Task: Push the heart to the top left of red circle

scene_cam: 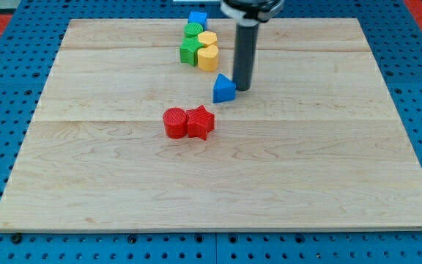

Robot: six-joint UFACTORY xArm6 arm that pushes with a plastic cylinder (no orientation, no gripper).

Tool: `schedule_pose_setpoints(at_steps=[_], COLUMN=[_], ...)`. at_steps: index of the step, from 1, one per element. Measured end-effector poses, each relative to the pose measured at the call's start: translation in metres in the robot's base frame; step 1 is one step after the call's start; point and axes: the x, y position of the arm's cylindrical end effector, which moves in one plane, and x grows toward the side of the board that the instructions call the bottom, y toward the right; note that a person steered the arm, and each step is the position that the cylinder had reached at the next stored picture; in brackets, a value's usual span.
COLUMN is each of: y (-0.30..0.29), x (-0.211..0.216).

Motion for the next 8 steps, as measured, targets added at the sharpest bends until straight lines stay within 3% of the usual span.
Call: schedule_pose_setpoints(at_steps=[1,3,4,6,8], y=[0.007,0.027,0.019,-0.016,-0.044], x=[-0.01,-0.096,-0.107,-0.11,-0.072])
